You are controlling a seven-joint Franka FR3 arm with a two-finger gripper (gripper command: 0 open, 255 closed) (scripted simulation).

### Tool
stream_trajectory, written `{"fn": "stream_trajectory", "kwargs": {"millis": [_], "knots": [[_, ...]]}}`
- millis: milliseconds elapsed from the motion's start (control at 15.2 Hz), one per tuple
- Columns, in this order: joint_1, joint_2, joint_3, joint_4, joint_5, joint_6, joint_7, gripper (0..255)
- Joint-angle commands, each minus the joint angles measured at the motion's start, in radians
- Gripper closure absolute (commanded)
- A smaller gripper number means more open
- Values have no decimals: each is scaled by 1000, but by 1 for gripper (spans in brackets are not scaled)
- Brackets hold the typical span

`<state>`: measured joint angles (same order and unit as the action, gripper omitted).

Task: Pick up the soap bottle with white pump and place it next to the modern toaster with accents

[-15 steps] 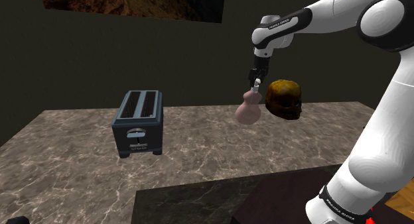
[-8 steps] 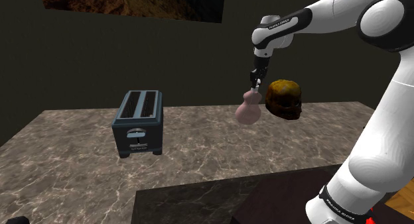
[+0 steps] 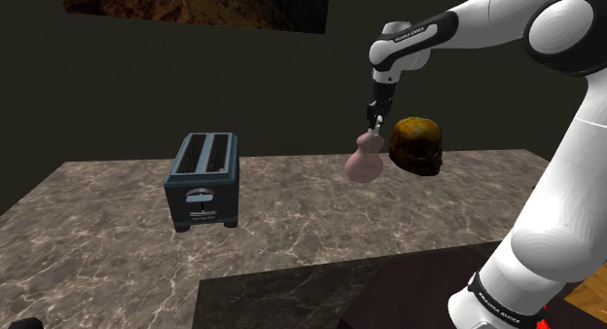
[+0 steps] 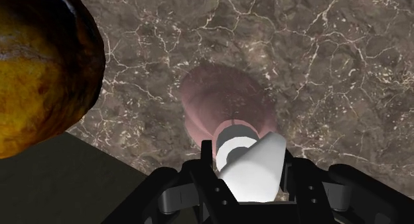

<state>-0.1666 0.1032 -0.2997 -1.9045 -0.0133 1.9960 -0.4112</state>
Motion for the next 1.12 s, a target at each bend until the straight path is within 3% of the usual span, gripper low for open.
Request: {"fn": "stream_trajectory", "kwargs": {"millis": [0,1056], "knots": [[0,-6,0,15,-2,-19,0,255],[2,-32,-1,199,-9,-229,-1,255]]}}
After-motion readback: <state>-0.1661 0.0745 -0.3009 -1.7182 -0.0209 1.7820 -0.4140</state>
